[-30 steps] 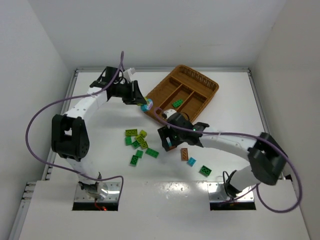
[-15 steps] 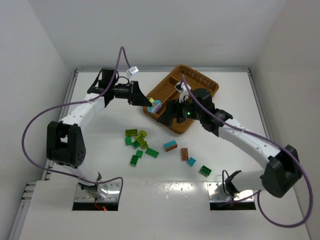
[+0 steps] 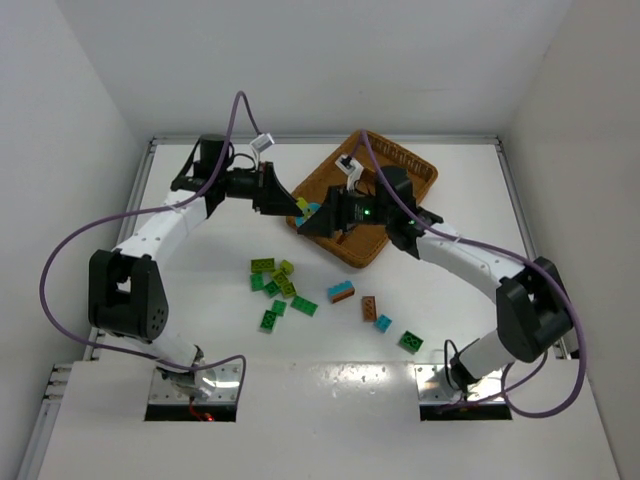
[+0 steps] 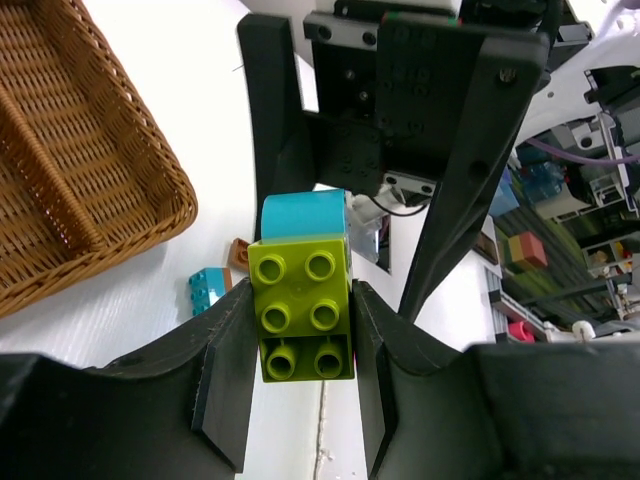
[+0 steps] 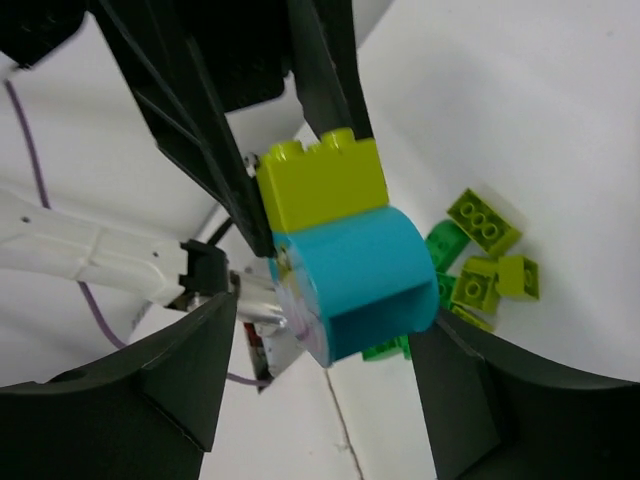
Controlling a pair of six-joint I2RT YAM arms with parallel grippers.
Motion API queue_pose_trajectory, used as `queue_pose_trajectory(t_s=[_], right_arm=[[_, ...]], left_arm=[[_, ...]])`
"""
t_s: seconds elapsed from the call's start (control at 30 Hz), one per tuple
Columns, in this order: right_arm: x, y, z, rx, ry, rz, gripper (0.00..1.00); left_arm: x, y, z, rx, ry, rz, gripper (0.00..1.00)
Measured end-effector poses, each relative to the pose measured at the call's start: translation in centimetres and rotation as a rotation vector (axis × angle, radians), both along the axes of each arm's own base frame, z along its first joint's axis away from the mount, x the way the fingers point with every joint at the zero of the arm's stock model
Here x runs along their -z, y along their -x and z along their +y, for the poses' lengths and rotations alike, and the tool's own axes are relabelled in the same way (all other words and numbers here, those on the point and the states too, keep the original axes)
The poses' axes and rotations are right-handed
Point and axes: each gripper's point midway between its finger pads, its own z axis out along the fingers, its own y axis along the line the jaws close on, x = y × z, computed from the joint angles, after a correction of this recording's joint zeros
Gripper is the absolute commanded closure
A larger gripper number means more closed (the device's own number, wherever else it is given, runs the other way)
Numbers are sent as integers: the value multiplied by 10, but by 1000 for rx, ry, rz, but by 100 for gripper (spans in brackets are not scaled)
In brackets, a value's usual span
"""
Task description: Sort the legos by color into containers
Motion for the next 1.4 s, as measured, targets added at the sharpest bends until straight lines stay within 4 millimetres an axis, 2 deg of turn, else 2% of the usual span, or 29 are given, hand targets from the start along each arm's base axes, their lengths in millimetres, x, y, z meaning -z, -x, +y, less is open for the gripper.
queue_pose_trajectory(t_s=[0.03,0.1,0.13,0.2,0.23,0.3,0.33,0.4,0.63,0.8,0.93,1.07,1.17,1.3,1.4], right_arm=[[-5,-2,1,-2,-24,-2,39],[-9,-4,1,3,-41,-2,45],[-10,-6,1,3,-48,0,53],[-10,-11,0,15,-61,12,59],[-10,-12,-1,15,-67,19,66],[-12,-11,0,7,-80,32,74],[-14,-11,0,6,-85,31,83],[-14,-12,-1,7,-90,38,90],[-9,-15,-11,74,-56,38,94],[-4,-26,-36,218,20,21,96],[10,-34,-52,310,103,27,96],[42,-45,-86,489,277,69,95],[63,-48,-118,616,418,91,95],[72,-49,-155,741,562,86,95],[72,-50,-168,786,614,76,95]], left_arm=[[0,0,0,0,0,0,100],[0,2,0,8,4,3,100],[0,2,0,10,6,2,100],[0,2,0,13,7,0,100],[0,2,0,14,8,-4,100],[-1,3,1,23,14,-7,100],[-2,4,1,26,17,-10,100],[-2,4,1,28,20,-13,100],[1,-2,1,-3,2,-15,100],[9,-11,3,-40,-18,18,100],[17,-23,2,-75,-39,52,100],[28,-54,0,-194,-108,95,100],[37,-90,-5,-305,-185,105,100],[65,-137,-18,-471,-326,137,100],[90,-167,-20,-596,-444,168,100]])
